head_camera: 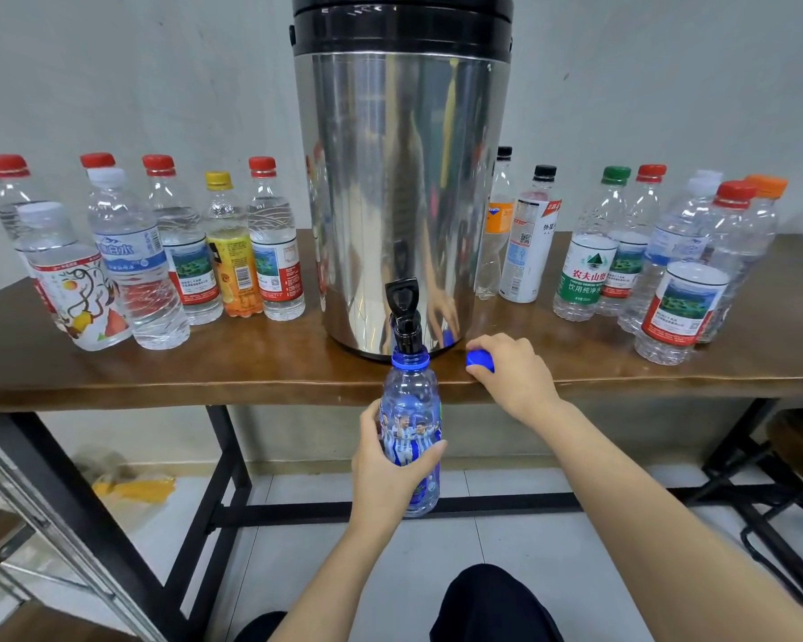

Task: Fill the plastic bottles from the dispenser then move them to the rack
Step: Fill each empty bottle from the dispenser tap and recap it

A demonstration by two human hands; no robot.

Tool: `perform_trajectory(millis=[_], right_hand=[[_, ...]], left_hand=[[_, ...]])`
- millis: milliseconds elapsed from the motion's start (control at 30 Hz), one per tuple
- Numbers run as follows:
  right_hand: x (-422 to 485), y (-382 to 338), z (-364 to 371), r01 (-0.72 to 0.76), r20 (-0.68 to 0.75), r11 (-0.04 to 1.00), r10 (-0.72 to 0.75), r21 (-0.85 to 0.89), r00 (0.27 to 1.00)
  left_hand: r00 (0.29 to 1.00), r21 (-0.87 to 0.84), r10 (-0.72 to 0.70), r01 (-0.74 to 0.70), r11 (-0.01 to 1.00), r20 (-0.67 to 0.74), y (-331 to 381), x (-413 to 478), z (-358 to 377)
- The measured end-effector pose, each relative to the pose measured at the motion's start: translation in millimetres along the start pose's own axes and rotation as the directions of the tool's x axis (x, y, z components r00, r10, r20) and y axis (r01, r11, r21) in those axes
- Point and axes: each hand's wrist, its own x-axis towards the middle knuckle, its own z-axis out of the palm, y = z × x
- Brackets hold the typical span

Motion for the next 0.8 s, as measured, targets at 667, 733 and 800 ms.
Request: perform_trajectory(millis=[667, 733, 800], right_hand=[[-12, -95, -81, 0.520, -0.237, 0.854, -0.505, 0.002, 0.830], [-11, -97, -81, 0.520, -0.230, 0.854, -0.506, -0.001, 0.831], [-11, -97, -80, 0.517, -0.237, 0.856, -0.503, -0.003, 0.831]], left_hand=[[0.977, 0.136, 0.194, -0.182, 0.974, -0.084, 4, 2, -4], [0.975, 0.137, 0.204, -0.191, 0.972, -0.086, 4, 2, -4], [0.973, 0.142, 0.214, -0.201, 0.969, -0.083, 4, 2, -4]])
